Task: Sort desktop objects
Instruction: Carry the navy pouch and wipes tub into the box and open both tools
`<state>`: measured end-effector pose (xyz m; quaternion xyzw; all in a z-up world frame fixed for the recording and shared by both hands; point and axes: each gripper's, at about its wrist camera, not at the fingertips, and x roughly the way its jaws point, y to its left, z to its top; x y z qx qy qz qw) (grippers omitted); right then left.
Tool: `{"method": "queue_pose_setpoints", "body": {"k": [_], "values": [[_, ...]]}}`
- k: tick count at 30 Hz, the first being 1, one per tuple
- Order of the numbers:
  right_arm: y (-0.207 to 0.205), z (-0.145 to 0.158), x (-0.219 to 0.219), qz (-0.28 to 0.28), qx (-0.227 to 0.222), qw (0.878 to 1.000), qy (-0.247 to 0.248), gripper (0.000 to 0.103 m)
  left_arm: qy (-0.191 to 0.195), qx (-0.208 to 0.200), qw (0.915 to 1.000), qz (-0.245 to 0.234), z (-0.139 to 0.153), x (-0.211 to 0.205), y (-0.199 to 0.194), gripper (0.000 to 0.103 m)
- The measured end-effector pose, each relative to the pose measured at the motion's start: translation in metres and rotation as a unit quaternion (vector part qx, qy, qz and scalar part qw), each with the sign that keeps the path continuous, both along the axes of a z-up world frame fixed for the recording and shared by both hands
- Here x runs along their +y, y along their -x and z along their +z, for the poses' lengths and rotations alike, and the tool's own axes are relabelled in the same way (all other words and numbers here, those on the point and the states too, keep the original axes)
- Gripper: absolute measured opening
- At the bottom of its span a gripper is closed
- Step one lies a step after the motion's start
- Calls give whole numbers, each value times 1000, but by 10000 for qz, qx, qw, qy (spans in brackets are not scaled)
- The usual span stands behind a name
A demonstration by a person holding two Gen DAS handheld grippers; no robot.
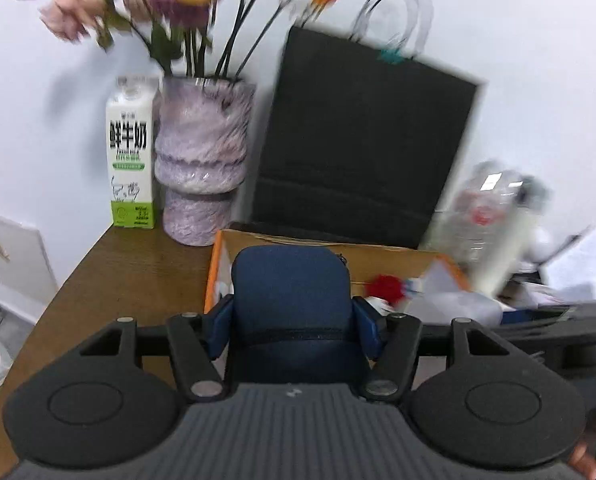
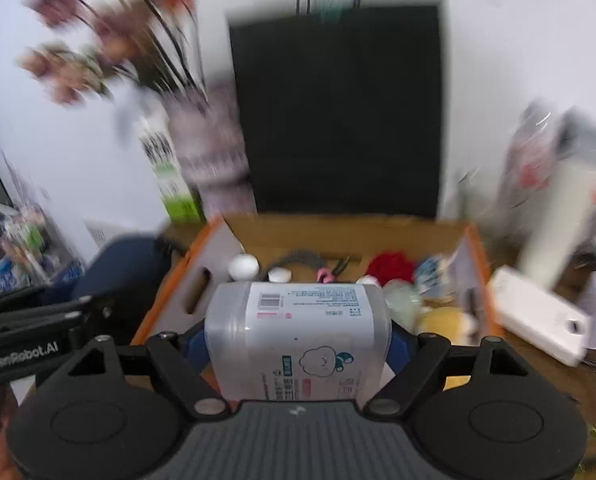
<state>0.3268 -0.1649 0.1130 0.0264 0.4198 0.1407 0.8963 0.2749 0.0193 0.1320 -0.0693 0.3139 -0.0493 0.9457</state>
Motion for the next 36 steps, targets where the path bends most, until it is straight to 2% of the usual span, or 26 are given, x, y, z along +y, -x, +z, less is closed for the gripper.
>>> {"method": "queue_pose_setpoints", "body": {"k": [4,8,10,14,18,21,24,27,31,34,36], "values": [[-61,-47,14,-87,814,9963,246,82,-193,232,9992,272,-22,2,-56,62],[-81,-73,22,-70,1382,9903,-115,83,-114,521,9985,137,-43,8,-92,62],[-82,-69,15,-59,1366,9904,-200,82,-58,615,9980,126,-50,8,-100,63],[-78,-36,-17,-184,998,9940,-417,83,-86,703,9975,82,-61,1,-114,63],[-86,-15,-48,-562,564,9966,-199,86,-82,847,9964,-59,-71,-14,-129,64],[-93,-19,-64,-738,491,9961,48,86,-85,982,9949,-204,-79,-26,-139,69],[-95,-32,-70,-837,531,9945,336,86,-224,771,9963,-315,-74,-34,-139,82],[-93,-43,-74,-718,715,9946,241,86,-369,623,9967,-355,-62,-35,-132,86],[-86,-50,-72,-639,777,9945,279,86,-451,652,9964,-303,-53,-32,-108,90],[-77,-53,-70,-711,903,9933,133,86,-656,652,9950,-364,-54,-34,-84,92],[-69,-52,-67,-696,852,9935,299,86,-812,667,9935,-436,-55,-37,-73,94]]}}
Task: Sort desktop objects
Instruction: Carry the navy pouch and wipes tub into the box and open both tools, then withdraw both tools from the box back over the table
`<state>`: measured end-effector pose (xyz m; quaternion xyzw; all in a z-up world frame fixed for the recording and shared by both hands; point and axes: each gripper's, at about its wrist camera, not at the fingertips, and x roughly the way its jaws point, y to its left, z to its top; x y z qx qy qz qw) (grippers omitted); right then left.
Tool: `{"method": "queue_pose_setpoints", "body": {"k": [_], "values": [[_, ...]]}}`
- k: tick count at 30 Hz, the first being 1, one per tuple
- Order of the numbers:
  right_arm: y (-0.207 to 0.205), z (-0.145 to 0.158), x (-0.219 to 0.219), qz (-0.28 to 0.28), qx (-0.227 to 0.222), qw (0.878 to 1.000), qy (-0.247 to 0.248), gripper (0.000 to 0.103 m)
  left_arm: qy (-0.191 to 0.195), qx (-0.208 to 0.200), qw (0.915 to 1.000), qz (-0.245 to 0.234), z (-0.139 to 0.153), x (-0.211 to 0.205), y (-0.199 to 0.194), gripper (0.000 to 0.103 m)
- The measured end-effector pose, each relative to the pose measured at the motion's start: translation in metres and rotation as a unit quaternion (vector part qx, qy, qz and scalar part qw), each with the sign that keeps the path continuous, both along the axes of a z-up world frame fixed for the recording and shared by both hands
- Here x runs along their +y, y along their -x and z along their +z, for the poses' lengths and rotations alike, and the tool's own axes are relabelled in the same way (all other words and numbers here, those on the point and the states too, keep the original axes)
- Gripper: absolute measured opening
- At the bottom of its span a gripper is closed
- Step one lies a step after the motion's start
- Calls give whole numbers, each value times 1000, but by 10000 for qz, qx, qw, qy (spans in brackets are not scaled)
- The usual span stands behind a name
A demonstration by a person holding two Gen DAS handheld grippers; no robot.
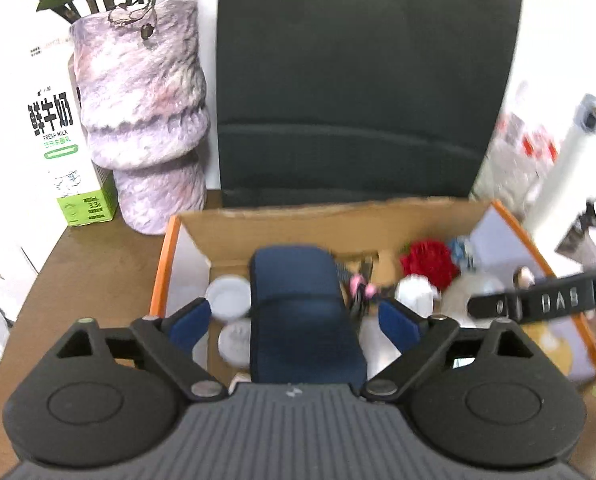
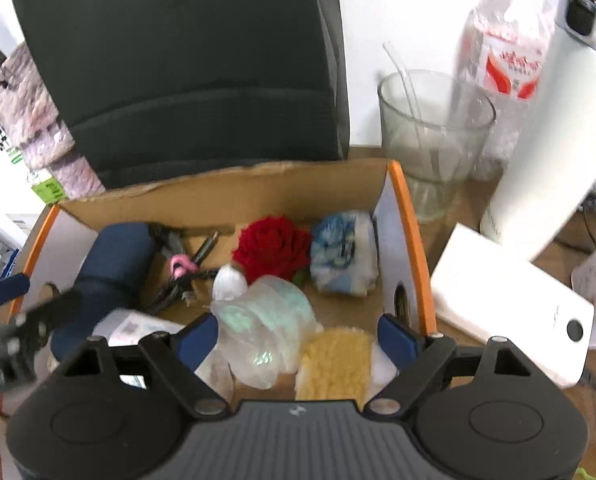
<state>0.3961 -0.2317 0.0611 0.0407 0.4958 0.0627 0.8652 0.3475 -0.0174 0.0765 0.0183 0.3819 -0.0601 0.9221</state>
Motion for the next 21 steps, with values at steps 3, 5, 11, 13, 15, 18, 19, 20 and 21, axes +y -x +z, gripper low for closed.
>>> {"method": "queue_pose_setpoints", "body": {"k": [3,5,11,13,15,18,19,20,21], "values": [[15,10,-3,-85,-136,9999,21,86,-103,28,9999,74,2,0,12,94],[30,20,-7,-86,-249,9996,-94,86,4,64,9999,110,7,3,21,94],[73,11,-5,120,-86,9999,13,82,209,230,9995,71,2,0,53,97],[82,0,-2,90,13,9999,69,78,137,474,9988,42,-9,-3,55,97],[92,-2,1,40,-119,9999,111,78,104,694,9975,127,-22,-1,55,96],[95,-5,3,-23,87,10000,-5,79,-167,490,9986,89,-32,-1,64,97],[98,-3,5,-30,78,10000,20,79,-164,465,9988,67,-32,0,66,97],[99,-3,5,-48,76,10000,13,79,-153,499,9986,73,-31,1,67,97],[100,-3,5,-68,68,10000,9,79,-111,546,9984,95,-30,1,68,97]]}}
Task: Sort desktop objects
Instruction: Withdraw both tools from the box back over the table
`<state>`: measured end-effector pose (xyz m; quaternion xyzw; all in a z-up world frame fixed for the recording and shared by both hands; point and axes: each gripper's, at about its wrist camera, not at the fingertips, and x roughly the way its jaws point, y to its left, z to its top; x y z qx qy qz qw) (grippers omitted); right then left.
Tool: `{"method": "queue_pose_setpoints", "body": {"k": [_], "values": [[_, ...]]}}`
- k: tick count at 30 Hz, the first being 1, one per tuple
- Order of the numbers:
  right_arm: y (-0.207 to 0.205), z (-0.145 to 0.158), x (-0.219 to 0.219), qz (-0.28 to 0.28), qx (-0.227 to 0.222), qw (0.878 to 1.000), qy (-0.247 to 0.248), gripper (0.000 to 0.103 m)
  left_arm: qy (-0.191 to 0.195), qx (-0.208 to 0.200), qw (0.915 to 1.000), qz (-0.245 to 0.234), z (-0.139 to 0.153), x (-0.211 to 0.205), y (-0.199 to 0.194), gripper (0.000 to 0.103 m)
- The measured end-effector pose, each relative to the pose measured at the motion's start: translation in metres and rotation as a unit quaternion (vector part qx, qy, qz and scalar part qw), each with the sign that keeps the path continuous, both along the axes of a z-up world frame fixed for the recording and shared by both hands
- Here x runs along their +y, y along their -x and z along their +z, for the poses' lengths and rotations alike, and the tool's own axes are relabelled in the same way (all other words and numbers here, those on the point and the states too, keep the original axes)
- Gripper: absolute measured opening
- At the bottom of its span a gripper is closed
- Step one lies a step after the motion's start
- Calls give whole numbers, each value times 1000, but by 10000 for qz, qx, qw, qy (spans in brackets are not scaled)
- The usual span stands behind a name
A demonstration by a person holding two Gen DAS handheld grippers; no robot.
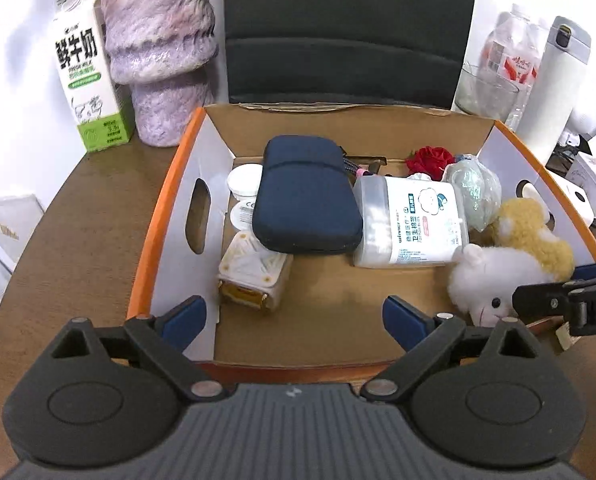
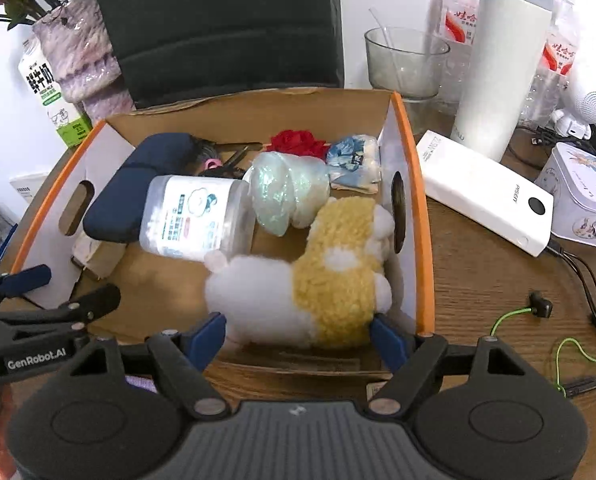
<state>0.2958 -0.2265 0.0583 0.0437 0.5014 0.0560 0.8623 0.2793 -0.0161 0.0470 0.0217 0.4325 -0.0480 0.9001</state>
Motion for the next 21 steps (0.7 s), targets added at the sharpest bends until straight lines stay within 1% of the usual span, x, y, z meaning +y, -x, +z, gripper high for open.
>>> {"method": "queue_pose_setpoints", "body": {"k": [2,4,7,8,10,11,12,13,15,18,20,21], "values": [[2,1,-1,-14,-25,10000,-35,79,47,57,10000,-2,4,2,1,96],[7,5,-6,-61,-119,9997,-188,79,132,-42,9999,67,12,5,3,95],[22,21,-13,-57,-438,9984,-351,80,379,-195,9991,-29,31,9,17,95],[29,27,-16,-61,-569,9978,-344,80,338,-340,9988,-51,39,8,26,95],[48,38,-21,-42,-892,9955,-318,84,186,-804,9966,15,55,7,52,95],[62,41,-23,-31,-1082,9936,-331,86,179,-1018,9946,21,62,7,68,97],[79,42,-25,-12,-1224,9919,-331,88,260,-1196,9925,-48,66,8,85,99],[95,41,-25,-3,-1326,9906,-335,89,344,-1306,9908,-98,68,9,101,100],[133,31,-23,-34,-1559,9874,-260,89,493,-1494,9875,-87,63,10,138,102],[190,6,-18,-63,-1826,9831,-87,90,519,-1450,9881,-43,40,6,190,102],[224,-13,-15,-122,-1868,9823,-105,90,422,-1496,9878,-89,22,0,225,102],[239,-21,-12,-89,-1874,9822,-123,90,358,-1552,9871,-192,14,-3,243,102]]}}
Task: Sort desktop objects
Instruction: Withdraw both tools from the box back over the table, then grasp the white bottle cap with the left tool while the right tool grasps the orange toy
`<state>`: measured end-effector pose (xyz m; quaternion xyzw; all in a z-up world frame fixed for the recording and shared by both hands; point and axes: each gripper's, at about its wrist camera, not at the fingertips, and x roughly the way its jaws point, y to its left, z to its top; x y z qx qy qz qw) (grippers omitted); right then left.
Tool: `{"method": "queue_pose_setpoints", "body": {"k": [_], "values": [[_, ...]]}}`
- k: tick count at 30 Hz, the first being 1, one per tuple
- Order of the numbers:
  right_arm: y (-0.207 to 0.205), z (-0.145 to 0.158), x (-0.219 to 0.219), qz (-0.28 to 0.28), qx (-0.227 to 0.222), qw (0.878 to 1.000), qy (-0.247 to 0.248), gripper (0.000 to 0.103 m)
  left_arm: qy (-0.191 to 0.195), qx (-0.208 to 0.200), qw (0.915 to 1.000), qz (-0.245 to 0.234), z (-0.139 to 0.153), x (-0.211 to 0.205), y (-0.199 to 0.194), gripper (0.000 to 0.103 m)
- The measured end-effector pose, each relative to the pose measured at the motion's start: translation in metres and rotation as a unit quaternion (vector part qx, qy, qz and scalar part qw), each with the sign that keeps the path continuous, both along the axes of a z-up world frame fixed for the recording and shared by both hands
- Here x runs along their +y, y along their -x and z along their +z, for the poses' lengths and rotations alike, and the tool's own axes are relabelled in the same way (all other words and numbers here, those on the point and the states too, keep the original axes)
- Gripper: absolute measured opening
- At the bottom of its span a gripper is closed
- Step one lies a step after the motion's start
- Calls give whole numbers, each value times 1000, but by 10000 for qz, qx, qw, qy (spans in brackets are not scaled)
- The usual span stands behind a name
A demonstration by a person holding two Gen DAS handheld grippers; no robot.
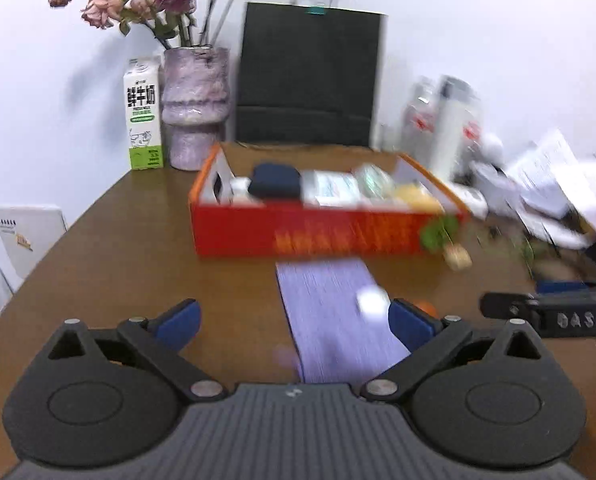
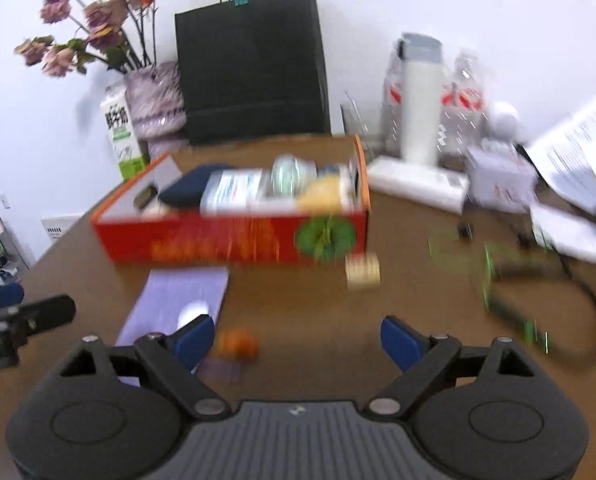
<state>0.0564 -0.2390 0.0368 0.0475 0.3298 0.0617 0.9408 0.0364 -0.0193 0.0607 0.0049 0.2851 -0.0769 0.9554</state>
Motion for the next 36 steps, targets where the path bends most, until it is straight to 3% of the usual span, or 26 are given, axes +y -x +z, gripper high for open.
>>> {"method": "queue_pose_setpoints", "body": {"k": [8,19,23,26,30,34,36], "values": [[100,-33,17,201,-403,9986,276,90,29,-19,10000,-7,-38,7,96,102],[124,-37,16,213,-613,9976,245,91,161,-103,9998,104,-42,8,109,103],[110,-32,8,181,-537,9983,112,90,286,-254,9992,-126,-32,0,95,100],[87,-22,-2,174,-574,9982,90,87,288,-336,9981,-423,-24,-12,66,84],[44,-15,-8,384,-569,9973,256,72,243,-213,9970,-702,-21,-29,9,65],[-1,-19,0,748,-373,9961,266,62,490,181,9946,-895,-28,-40,-54,64],[-19,-25,9,943,-299,9945,351,60,356,302,9952,-862,-35,-48,-74,64]]}}
